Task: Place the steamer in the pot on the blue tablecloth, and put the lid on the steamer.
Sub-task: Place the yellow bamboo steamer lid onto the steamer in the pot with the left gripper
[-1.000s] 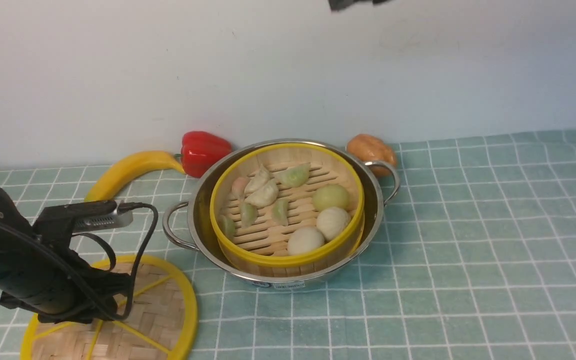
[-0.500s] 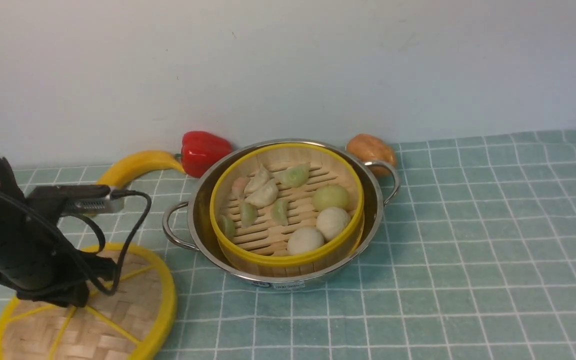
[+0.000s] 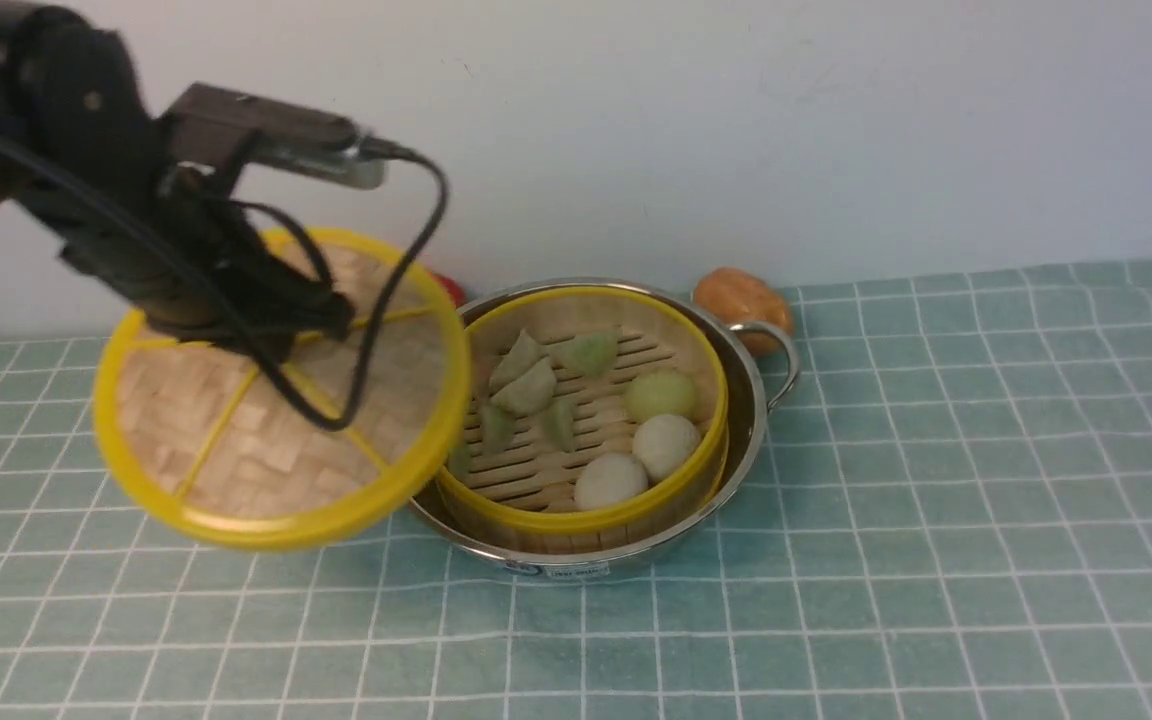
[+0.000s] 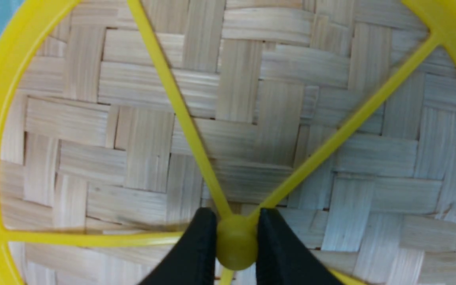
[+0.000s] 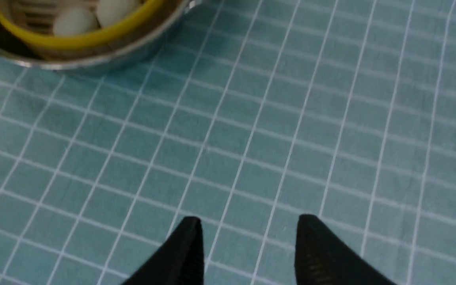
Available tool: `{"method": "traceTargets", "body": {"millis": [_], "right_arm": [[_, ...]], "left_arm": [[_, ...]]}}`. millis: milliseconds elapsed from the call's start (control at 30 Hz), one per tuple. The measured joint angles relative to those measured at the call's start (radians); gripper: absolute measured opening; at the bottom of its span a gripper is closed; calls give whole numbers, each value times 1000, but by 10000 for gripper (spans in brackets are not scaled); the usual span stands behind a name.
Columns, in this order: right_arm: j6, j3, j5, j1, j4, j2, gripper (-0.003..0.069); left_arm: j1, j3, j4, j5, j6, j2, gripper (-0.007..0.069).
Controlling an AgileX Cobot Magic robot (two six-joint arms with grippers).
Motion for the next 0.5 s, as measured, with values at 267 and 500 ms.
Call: {"method": "traceTargets", "body": {"millis": [267,500], "right_arm": [[29,279,-142,0,151,-151,3],[29,291,-166,0,177,-155,-13]], "left_arm": [[-181,-231,-13,-6,0,208,117],[-255,-410,-22,41,2,380,117]]}}
